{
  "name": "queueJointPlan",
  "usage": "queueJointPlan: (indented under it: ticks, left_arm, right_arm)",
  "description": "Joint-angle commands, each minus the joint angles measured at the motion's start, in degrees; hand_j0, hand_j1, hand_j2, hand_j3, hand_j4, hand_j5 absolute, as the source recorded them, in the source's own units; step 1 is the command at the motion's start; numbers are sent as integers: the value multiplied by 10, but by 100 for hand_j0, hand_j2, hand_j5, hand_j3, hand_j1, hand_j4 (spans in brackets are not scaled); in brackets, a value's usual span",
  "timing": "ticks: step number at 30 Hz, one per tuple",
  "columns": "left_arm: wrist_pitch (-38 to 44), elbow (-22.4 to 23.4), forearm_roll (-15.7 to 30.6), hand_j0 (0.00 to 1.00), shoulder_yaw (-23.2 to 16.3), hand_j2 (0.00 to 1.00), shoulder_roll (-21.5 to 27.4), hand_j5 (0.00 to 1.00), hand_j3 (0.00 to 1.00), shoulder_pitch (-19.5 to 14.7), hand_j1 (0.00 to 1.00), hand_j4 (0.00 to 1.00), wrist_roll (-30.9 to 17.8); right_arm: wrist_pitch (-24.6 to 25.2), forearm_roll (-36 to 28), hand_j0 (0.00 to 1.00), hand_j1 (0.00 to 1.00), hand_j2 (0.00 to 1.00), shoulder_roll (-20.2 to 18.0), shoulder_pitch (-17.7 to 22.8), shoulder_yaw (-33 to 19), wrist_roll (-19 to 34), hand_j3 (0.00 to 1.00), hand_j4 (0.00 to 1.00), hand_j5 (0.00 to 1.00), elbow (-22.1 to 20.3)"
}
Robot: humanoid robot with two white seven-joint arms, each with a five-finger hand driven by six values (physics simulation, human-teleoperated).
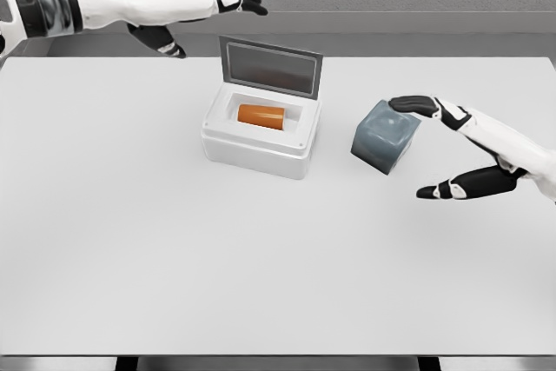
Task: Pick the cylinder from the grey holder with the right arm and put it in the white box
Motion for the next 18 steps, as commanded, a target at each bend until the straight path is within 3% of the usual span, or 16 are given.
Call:
queueJointPlan:
  ticks: [1,6,14,18]
  left_arm:
    - [0,11,-1,100,-6,100,-2,100,100,0,100,100,0]
    - [4,70,-1,100,-8,100,-13,100,100,-14,100,100,0]
    - [4,86,-1,100,-55,100,-38,100,100,-33,100,100,0]
    - [4,97,-21,100,-56,100,-48,100,100,-35,100,100,0]
  right_arm:
    - [2,-3,100,100,100,18,0,-6,0,100,100,100,3]
    - [2,-3,100,100,100,21,3,-6,0,100,100,100,4]
    - [2,-2,100,100,100,21,3,-6,0,100,100,100,5]
    - [2,-2,100,100,100,21,4,-6,0,100,100,100,4]
